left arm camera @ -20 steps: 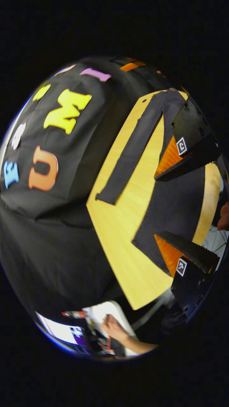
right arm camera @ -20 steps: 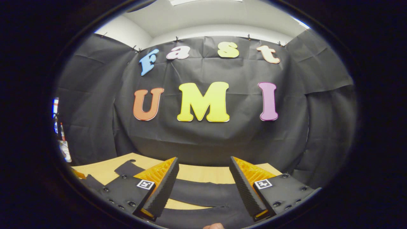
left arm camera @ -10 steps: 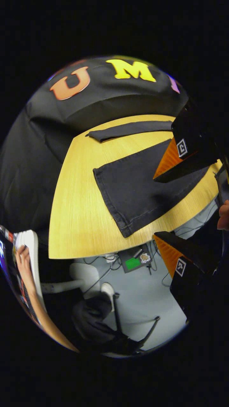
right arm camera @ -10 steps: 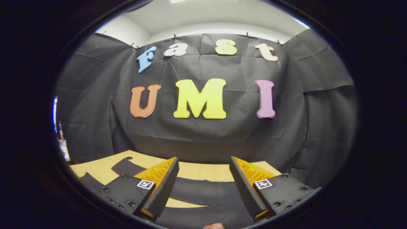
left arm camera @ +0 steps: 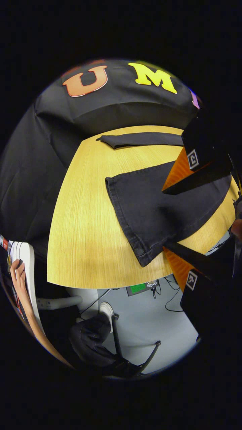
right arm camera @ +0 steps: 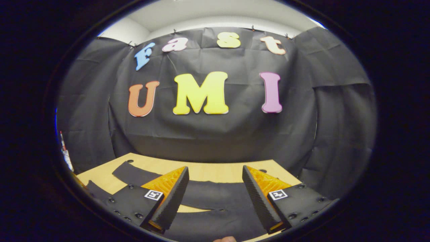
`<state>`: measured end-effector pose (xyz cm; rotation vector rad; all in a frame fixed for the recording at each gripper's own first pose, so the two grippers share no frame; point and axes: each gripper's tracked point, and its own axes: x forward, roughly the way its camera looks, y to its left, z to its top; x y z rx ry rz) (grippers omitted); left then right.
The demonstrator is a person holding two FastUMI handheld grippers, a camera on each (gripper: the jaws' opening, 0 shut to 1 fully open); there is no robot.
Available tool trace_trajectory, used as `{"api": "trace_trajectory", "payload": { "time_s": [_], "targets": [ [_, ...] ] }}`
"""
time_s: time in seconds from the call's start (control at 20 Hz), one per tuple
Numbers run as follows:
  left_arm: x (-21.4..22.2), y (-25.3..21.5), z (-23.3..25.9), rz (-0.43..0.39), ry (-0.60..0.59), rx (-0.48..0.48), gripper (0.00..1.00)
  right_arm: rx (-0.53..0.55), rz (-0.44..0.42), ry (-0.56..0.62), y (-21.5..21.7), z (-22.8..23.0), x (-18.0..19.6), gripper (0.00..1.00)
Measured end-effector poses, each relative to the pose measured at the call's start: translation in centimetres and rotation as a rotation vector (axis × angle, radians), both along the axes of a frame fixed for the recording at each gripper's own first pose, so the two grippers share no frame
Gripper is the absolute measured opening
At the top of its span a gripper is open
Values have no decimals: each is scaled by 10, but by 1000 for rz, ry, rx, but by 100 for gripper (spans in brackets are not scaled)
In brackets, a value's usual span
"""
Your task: Grasp the waist and the cuffs of the jeans and fold them to make the two legs overlap; first hold the waist and fold one-third of the jeans toward the cuffs, then hold the cuffs and fold the remaining one-third in the same direction to finish folding.
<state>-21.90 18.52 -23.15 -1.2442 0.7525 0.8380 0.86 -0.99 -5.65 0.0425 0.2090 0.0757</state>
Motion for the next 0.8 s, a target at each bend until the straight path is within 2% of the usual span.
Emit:
{"api": "trace_trajectory", "payload": {
  "time_s": [0.05, 0.1, 0.15, 0.2, 0.25, 0.3, 0.35, 0.55, 0.6, 0.65, 0.8],
  "targets": [
    [1, -1, -6, 5, 12, -15, 77, 35, -21, 49, -11, -11, 0, 96],
    [5, 1, -11, 18, 1, -34, 66, 62, -50, 92, -26, -22, 2, 98],
    [3, -2, -14, 38, 3, -75, 61, 87, -76, 123, -40, -28, 3, 99],
    [7, -4, -15, 78, -27, -130, 33, 111, -107, 149, -55, -33, 4, 96],
    [12, -3, -10, 135, -60, -177, 18, 137, -137, 191, -71, -41, 4, 96],
    [17, -3, -5, 165, -79, -204, 9, 165, -159, 229, -85, -51, 3, 96],
    [20, -3, -1, 176, -86, -214, 7, 207, -185, 281, -98, -60, 2, 100],
    [21, -3, -4, 172, -76, -224, 3, 430, -336, 604, -162, -119, -10, 96],
    [21, -3, -4, 185, -82, -241, 3, 477, -407, 670, -183, -133, -18, 92],
    [22, -2, -5, 197, -90, -254, 3, 514, -482, 734, -203, -146, -27, 98],
    [21, -2, -4, 200, -94, -262, 3, 593, -654, 838, -241, -174, -42, 98]
  ]
}}
